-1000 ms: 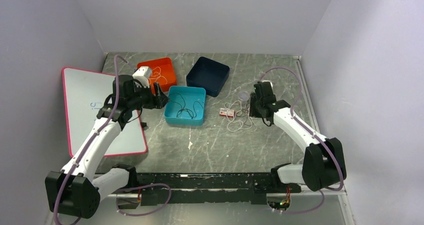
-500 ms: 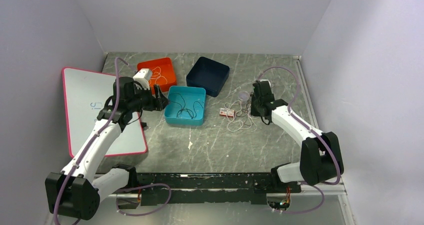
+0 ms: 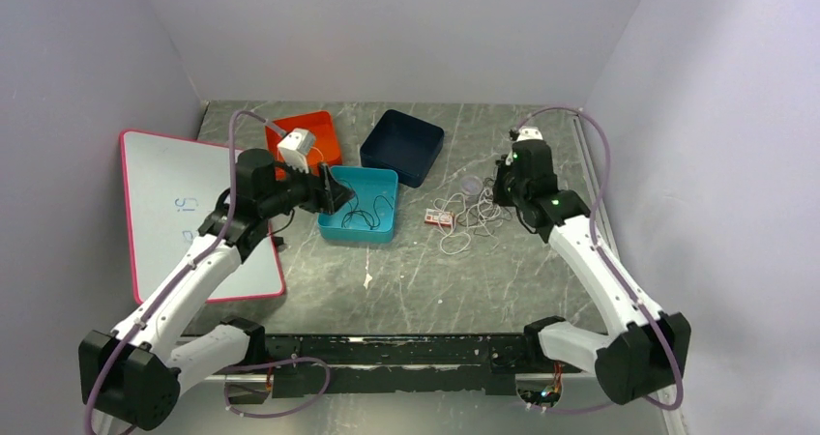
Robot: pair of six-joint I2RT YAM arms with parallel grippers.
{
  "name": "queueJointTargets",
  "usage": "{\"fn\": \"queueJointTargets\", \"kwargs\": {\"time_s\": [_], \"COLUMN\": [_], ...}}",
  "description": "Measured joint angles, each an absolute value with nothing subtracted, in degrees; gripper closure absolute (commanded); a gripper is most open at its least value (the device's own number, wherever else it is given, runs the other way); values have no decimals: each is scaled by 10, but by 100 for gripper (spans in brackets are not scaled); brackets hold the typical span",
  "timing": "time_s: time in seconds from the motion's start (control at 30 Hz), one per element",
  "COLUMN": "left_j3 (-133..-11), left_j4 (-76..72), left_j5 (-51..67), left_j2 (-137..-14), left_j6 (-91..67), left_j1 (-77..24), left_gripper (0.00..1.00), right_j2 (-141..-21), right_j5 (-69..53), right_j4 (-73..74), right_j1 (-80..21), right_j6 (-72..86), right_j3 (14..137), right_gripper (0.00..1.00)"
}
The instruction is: Untangle the cables
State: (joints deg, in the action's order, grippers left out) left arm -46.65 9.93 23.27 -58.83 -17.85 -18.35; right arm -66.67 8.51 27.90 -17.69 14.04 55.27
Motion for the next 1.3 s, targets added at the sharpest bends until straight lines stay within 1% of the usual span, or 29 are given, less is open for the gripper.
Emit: {"fn": "queueJointTargets", "kwargs": {"time_s": [0.33,0.47,0.57,0.73,0.9,1.13,1.3], "left_j3": [-467,-469,-493,-547,-600,-640,-654], "left_j4": [-76,-169,-217,-249,-275,-302,-319], "left_j5": [229,242,277,303,302,291,282], "left_j2": [-611,-658,-716,-781,-816,-859,-898], "left_j6": [-209,-216,-216,-178,-114,-43,-23], "left_j1": [-284,-317,-327,-356,-410,-481,-502], "left_gripper": [24,26,25,20,19,17,17], "right_j2": [-590,-581,-581,-579,-577,-576,-577], "right_j5": [33,7,-20,-53,-78,-89,-115], "right_j4": [343,362,380,407,435,459,469], "right_j1": [-177,-177,-177,-177,-177,-177,-177], "right_j6": [127,121,109,84,65,60,60], "right_j3": [650,699,737,771,787,810,829], "right_gripper": [100,100,100,100,100,100,100]}}
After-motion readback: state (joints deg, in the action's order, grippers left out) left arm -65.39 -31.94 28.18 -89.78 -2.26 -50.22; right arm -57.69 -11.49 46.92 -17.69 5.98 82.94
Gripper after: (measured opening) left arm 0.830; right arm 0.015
